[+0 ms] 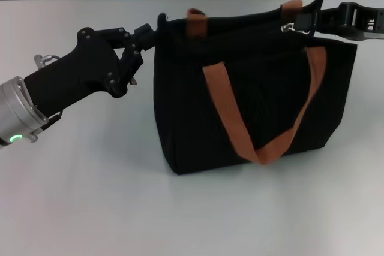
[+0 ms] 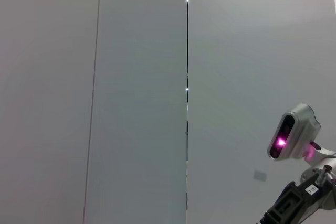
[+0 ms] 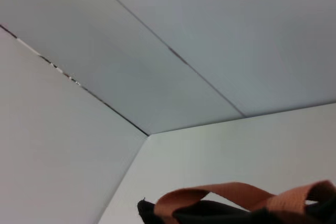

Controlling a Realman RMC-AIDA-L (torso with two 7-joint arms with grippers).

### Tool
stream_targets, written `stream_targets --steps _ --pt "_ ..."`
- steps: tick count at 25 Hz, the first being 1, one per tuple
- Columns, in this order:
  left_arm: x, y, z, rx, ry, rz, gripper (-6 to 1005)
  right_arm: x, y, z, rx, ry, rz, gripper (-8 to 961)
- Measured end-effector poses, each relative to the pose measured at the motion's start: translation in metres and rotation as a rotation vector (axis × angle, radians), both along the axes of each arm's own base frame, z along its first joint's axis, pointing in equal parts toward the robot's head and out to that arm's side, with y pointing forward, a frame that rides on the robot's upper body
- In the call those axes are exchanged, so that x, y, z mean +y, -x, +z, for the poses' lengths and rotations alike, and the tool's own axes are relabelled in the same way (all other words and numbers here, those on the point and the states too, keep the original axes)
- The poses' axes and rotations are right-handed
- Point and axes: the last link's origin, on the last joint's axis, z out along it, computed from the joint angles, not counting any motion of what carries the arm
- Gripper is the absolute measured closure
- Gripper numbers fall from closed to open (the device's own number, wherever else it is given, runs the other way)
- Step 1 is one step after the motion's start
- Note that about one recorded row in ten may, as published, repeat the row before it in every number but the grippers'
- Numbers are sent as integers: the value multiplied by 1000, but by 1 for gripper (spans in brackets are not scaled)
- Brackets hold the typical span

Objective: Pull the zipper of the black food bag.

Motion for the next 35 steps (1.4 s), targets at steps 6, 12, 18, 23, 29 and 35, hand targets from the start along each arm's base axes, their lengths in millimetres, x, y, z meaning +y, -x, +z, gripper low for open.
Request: stream_targets --steps 6,12,18,23,29,35 --pt "0 0 0 -9 4 8 970 -4 -2 10 74 -47 38 954" --pt "2 2 4 -32 0 33 969 -19 -22 36 289 -155 123 882" --pt "3 3 10 -53 -15 45 969 -35 -40 47 391 -198 181 719" --pt "6 2 15 -58 -21 48 970 -51 -45 52 420 -249 281 567" --pt "9 0 17 -80 28 66 970 -77 -52 37 359 -286 515 353" --pt "5 5 17 -106 104 117 969 -99 -60 -11 183 -278 708 286"
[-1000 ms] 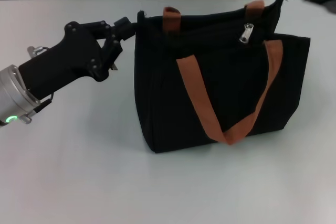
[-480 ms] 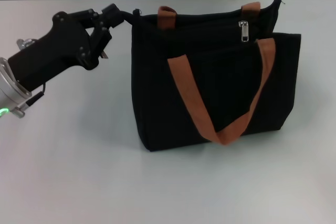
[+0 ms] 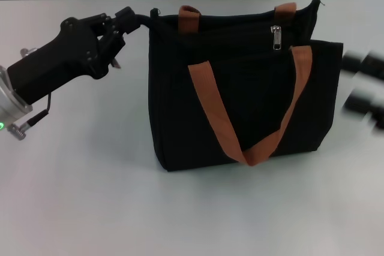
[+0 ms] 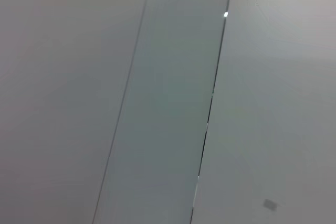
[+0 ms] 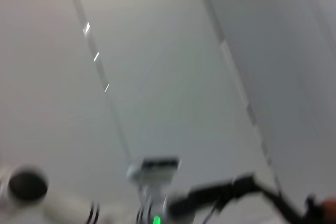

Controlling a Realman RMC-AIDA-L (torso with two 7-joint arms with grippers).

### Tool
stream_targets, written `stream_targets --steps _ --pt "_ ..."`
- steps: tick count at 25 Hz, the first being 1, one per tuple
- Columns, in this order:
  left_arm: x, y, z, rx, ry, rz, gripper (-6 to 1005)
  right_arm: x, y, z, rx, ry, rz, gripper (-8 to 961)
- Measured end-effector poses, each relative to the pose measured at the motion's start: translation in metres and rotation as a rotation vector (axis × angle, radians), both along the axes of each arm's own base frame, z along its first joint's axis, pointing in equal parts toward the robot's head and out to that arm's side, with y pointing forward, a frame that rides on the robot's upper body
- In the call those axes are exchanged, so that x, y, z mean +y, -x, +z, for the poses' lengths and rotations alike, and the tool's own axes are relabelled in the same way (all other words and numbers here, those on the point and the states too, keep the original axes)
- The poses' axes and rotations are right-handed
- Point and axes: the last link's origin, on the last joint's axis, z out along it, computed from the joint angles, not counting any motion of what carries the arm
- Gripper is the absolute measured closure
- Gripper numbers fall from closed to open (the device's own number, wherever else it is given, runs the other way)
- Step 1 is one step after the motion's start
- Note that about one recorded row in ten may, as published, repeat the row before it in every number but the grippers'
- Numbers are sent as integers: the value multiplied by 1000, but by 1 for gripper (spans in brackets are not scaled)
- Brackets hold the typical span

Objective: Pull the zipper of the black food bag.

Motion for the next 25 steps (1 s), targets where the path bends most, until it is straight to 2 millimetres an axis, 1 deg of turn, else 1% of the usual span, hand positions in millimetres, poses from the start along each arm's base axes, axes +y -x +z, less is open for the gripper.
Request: stream_targets --steps 1,4,5,6,9,10,11,12,13,14,15,16,17,19,20,21,22,23,25 --pt "-1 2 0 -5 9 13 969 0 0 0 0 0 0 252" --pt "-5 9 4 -5 32 36 962 -8 -2 -17 -71 16 67 149" --pt "-7 12 7 3 44 40 959 -12 -3 -27 -110 39 100 115" --pt "-10 15 10 12 59 41 957 -12 -3 -27 -110 39 100 115" --pt "-18 22 23 19 102 23 860 -16 -4 -38 -154 65 129 114" --pt "-27 26 33 9 119 -1 828 -17 -5 -44 -179 72 140 114" --pt "-27 26 33 9 119 -1 795 -17 -5 -44 -179 72 140 114" --pt "-32 27 37 1 123 -15 763 -17 -6 -50 -192 75 151 114" --pt "-43 26 37 0 132 -70 715 -18 -6 -53 -195 74 160 114" --pt "-43 26 37 0 132 -70 668 -18 -6 -53 -195 74 160 114" --pt "-54 23 26 37 169 -142 620 -19 -7 -57 -200 70 172 114" --pt "-54 23 26 37 169 -142 573 -19 -7 -59 -207 67 177 114" --pt "-59 22 19 56 191 -170 525 -19 -8 -62 -215 62 179 115" --pt "-71 18 -1 109 240 -246 431 -20 -11 -69 -236 52 178 115" --pt "-73 18 -5 118 248 -260 385 -20 -13 -72 -245 48 179 115" --pt "-73 18 -5 118 248 -260 338 -20 -13 -76 -252 46 180 116" --pt "-78 17 -14 136 263 -276 291 -21 -14 -79 -257 49 180 116" --pt "-85 19 -27 166 281 -285 276 -21 -15 -83 -263 53 179 117" --pt "-91 23 -37 201 292 -286 245 -21 -18 -91 -293 54 178 118"
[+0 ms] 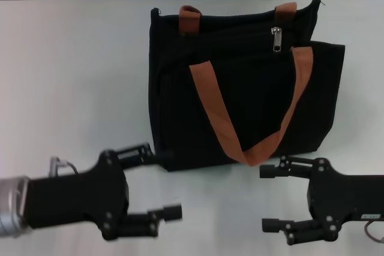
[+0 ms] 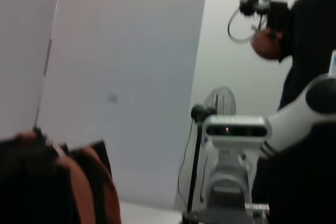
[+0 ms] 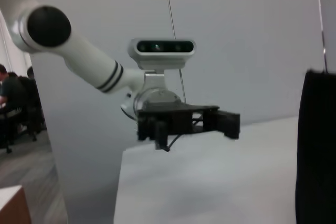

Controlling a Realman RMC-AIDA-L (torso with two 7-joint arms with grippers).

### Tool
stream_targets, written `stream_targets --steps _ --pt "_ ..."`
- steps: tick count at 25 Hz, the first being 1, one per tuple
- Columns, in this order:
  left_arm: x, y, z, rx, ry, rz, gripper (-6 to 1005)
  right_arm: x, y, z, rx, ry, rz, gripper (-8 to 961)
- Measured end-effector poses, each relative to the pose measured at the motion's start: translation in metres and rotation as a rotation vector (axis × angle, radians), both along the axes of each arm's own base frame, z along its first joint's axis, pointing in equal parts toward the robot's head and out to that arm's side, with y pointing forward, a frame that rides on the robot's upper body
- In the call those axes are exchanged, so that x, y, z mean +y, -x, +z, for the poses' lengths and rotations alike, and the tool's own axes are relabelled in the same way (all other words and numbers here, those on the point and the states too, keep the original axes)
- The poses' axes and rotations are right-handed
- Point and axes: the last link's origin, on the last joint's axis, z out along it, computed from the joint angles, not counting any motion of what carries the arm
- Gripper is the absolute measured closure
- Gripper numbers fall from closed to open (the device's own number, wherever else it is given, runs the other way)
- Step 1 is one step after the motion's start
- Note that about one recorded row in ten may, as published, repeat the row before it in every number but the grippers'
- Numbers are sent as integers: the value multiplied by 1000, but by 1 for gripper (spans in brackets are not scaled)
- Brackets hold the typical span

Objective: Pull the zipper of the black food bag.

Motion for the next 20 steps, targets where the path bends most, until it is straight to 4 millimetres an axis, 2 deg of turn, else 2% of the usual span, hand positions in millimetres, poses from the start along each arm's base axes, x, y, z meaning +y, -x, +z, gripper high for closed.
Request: stream_targets --steps 3,10,20 --pt "-6 7 -9 35 -14 0 198 0 -1 -3 -6 -3 1 118" --pt "-13 13 -16 70 -16 -17 198 0 -2 -6 -17 -5 0 118" --pt "-13 14 -19 88 -12 -5 198 2 -1 -6 -14 -11 3 118"
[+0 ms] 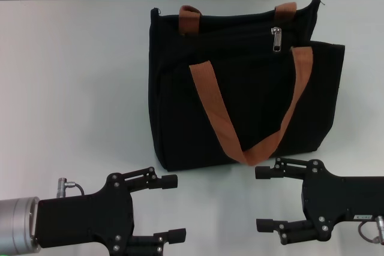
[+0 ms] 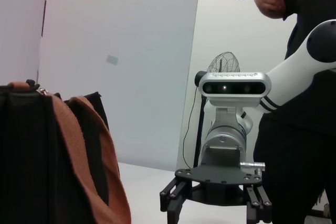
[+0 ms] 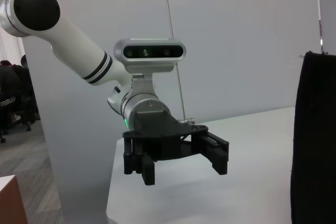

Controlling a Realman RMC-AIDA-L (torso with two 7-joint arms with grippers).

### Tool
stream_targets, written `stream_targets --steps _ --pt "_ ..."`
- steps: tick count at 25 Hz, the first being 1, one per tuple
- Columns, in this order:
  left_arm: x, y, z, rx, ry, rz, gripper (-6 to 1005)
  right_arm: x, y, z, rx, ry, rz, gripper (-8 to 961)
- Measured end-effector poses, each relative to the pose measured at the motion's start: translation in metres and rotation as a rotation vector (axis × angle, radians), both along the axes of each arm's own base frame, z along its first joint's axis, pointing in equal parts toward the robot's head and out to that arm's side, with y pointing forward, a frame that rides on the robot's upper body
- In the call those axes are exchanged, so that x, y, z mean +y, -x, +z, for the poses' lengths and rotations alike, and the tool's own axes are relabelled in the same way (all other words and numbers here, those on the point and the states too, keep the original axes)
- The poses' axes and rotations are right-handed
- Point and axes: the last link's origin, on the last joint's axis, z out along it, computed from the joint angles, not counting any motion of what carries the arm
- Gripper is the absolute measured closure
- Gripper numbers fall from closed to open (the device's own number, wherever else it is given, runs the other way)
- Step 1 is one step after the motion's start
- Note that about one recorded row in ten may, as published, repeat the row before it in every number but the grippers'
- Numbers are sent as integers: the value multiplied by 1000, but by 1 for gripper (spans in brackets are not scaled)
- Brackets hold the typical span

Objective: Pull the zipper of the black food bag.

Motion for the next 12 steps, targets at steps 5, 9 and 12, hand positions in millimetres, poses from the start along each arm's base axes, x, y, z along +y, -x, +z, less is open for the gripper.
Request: stream_targets --steps 5,9,12 --pt "0 0 0 1 -2 -3 198 1 0 0 2 -4 0 118" --pt "1 0 0 1 -1 -3 198 1 1 1 3 -6 0 118" --pt "1 0 0 1 -1 -4 198 2 1 0 4 -7 1 118"
